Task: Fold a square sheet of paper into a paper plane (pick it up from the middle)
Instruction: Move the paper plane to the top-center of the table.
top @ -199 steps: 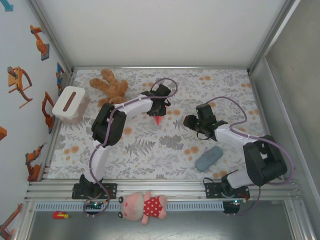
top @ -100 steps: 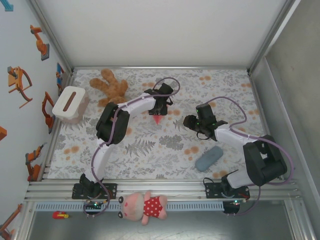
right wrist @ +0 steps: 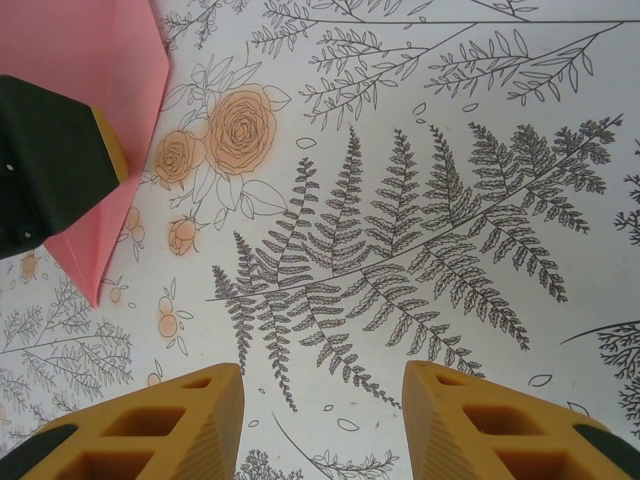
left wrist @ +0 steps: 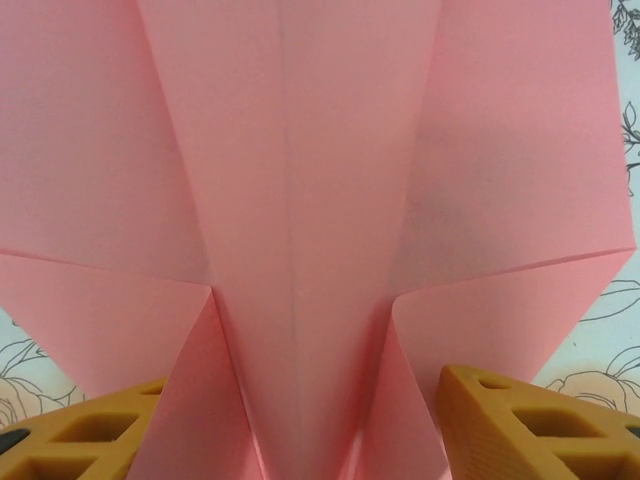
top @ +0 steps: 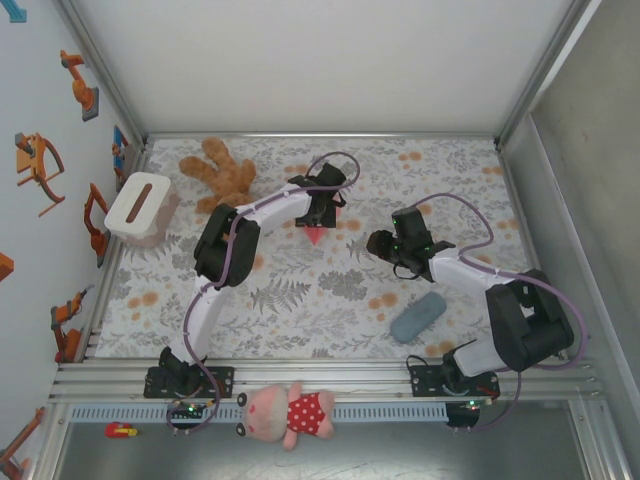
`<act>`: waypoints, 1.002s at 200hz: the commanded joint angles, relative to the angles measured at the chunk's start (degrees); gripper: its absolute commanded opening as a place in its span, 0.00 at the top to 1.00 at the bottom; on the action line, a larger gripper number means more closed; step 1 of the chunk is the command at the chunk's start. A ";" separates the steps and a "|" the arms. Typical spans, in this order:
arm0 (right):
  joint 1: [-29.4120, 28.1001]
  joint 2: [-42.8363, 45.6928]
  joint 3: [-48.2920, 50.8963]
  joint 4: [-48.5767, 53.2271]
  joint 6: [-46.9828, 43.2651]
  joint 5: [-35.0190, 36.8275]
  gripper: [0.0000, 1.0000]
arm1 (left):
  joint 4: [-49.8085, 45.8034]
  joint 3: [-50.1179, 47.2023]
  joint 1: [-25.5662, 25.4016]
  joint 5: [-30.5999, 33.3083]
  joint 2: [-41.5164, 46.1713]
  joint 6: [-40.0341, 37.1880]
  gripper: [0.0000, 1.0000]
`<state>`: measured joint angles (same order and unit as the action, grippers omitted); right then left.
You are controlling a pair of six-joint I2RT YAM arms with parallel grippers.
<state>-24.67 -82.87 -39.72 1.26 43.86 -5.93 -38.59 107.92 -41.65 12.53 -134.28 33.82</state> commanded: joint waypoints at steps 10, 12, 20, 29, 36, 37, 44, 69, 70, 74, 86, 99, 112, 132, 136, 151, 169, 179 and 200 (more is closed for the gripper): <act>0.55 -0.71 -0.73 0.15 -0.44 0.40 0.55 | -1.67 0.39 0.97 -2.96 -3.44 -1.43 0.39; 0.58 -0.82 -0.71 0.15 -0.44 0.40 0.55 | -1.67 0.50 1.02 -3.09 -3.42 -1.40 0.39; 0.72 -0.76 -0.79 0.15 -0.45 0.33 0.55 | -1.59 0.94 0.99 -3.30 -3.15 -1.48 0.39; 0.87 -0.55 -0.82 0.15 -0.44 0.31 0.55 | -1.75 1.43 0.96 -3.47 -2.70 -1.47 0.39; 1.01 -0.31 -0.88 0.23 -0.44 0.33 0.55 | -1.89 1.80 1.04 -3.65 -2.11 -1.48 0.39; 1.06 -0.25 -0.88 0.23 -0.44 0.37 0.55 | -1.87 1.87 1.00 -3.65 -1.99 -1.48 0.39; 1.32 0.11 -1.01 0.41 -0.44 0.39 0.55 | -1.98 2.10 0.97 -3.75 -1.05 -1.40 0.39; 2.32 2.24 -2.45 2.21 -1.51 1.45 0.55 | -2.06 1.99 0.99 -3.47 4.28 -1.15 0.38; 2.33 2.35 -2.59 2.32 -1.64 1.54 0.55 | -2.04 1.97 0.97 -3.43 4.55 -1.14 0.38; 2.43 2.75 -2.90 2.90 -1.94 1.97 0.55 | -2.02 1.81 0.98 -3.44 5.50 -1.06 0.38; 2.77 4.31 -4.03 4.73 -2.91 3.36 0.55 | -1.91 0.90 0.94 -2.90 8.70 -0.63 0.36; 3.06 6.09 -5.32 6.70 -4.27 5.15 0.54 | -1.00 -1.10 0.87 -2.45 12.82 -0.48 0.32; 3.42 8.03 -6.44 8.78 -5.79 7.25 0.53 | 0.32 -3.97 0.93 -1.74 17.20 -0.11 0.29; 3.84 11.06 -8.09 11.89 -8.42 11.07 0.50 | 3.50 -11.09 0.94 0.49 24.64 0.36 0.21; 3.88 11.64 -8.34 12.40 -9.10 11.90 0.49 | 4.30 -12.76 1.00 1.20 26.37 0.42 0.20; 4.10 13.78 -9.43 14.51 -11.56 15.91 0.44 | 7.15 -19.06 1.09 4.66 32.98 0.45 0.14; 4.53 16.84 -9.63 15.63 -14.92 20.74 0.36 | 9.86 -26.98 1.41 10.07 41.14 -0.02 0.05; 4.77 18.63 -9.54 15.96 -16.43 23.62 0.29 | 11.37 -31.46 1.74 13.42 45.38 -0.56 0.01; 5.26 21.66 -9.24 16.54 -18.89 30.70 0.10 | 13.43 -40.06 2.81 19.95 53.77 -1.73 0.04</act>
<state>-20.18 -64.51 -48.12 15.07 29.91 13.19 -27.83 75.61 -40.23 22.41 -86.76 33.76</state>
